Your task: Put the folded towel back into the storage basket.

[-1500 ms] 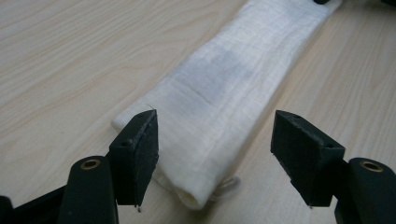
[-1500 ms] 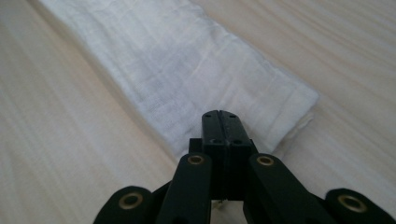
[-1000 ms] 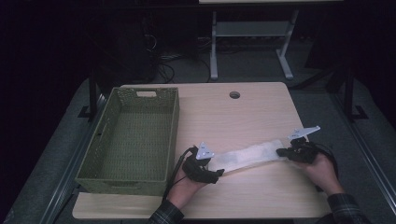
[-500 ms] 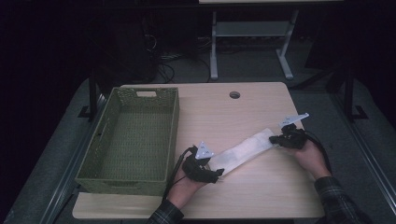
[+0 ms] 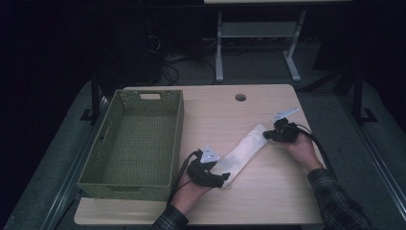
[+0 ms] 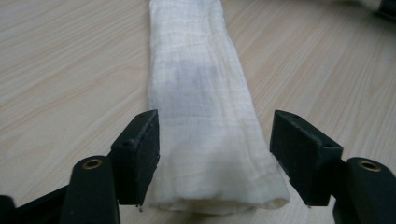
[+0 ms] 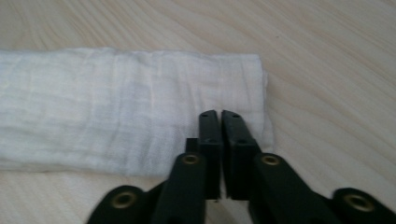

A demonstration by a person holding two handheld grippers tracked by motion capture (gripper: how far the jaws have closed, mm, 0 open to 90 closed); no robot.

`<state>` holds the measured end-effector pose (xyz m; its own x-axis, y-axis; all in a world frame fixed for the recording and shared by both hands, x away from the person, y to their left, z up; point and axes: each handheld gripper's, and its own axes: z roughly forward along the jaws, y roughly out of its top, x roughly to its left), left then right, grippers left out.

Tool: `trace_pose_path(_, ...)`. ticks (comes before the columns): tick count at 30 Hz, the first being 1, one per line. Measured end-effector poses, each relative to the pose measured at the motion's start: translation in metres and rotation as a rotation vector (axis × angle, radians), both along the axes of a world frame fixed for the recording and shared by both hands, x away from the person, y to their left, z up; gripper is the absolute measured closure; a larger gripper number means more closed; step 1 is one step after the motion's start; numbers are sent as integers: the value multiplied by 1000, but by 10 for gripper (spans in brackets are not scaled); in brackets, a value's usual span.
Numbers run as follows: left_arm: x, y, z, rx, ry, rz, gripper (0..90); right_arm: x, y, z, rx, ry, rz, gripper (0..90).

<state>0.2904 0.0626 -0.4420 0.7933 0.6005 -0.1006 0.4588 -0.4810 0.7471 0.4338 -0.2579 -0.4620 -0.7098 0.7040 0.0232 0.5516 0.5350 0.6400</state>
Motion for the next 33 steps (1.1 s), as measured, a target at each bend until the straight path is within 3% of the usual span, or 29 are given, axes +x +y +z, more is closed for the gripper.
trace_pose_path(3,2,0,2,-4,-2,3,388,-3,-4,5,33,-3,0,737)
trace_pose_path(5,4,0,4,0,-9,4,476,-8,-8,10,59,-18,-5,631)
trace_pose_path(11,16,-4,4,25,-13,40,744,-24,-22,21,125,-12,-13,443)
trace_pose_path(15,29,-9,-2,95,-24,44,875,-33,-28,26,137,-34,-23,378)
trace_pose_path(19,38,-14,-14,140,-2,45,891,-39,-29,27,143,-36,-31,348)
trace_pose_path(22,38,-16,-18,147,12,30,893,-45,-29,24,137,-20,-30,341)
trace_pose_path(27,35,-19,-18,137,33,-5,893,-53,-29,24,123,-30,-17,331)
trace_pose_path(30,31,-20,-18,129,49,-28,893,-52,-31,24,147,-36,-21,329)
trace_pose_path(33,25,-23,-18,127,64,-65,893,-49,-31,22,140,-37,-20,326)
